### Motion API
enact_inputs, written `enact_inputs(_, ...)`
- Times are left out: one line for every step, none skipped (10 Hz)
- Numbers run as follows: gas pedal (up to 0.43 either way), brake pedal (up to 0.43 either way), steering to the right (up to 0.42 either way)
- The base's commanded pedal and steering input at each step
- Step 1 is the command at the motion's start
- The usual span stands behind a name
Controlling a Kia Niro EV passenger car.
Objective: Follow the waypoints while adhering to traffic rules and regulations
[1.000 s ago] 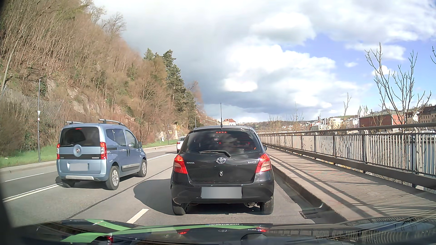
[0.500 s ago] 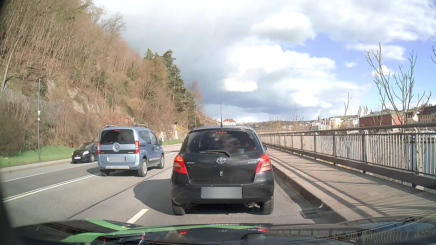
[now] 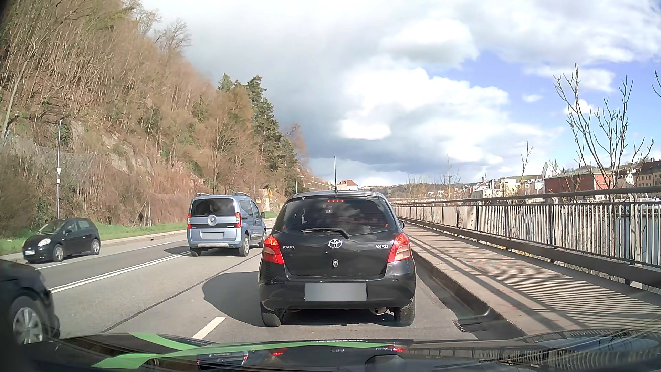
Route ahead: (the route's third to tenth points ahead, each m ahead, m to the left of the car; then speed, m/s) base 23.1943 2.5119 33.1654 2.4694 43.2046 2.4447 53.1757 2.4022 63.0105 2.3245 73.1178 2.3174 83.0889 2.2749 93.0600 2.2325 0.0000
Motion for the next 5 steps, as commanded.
enact_inputs(0.000,0.274,-0.007)
enact_inputs(0.000,0.274,-0.006)
enact_inputs(0.000,0.274,-0.006)
enact_inputs(0.000,0.280,-0.006)
enact_inputs(0.000,0.274,-0.007)
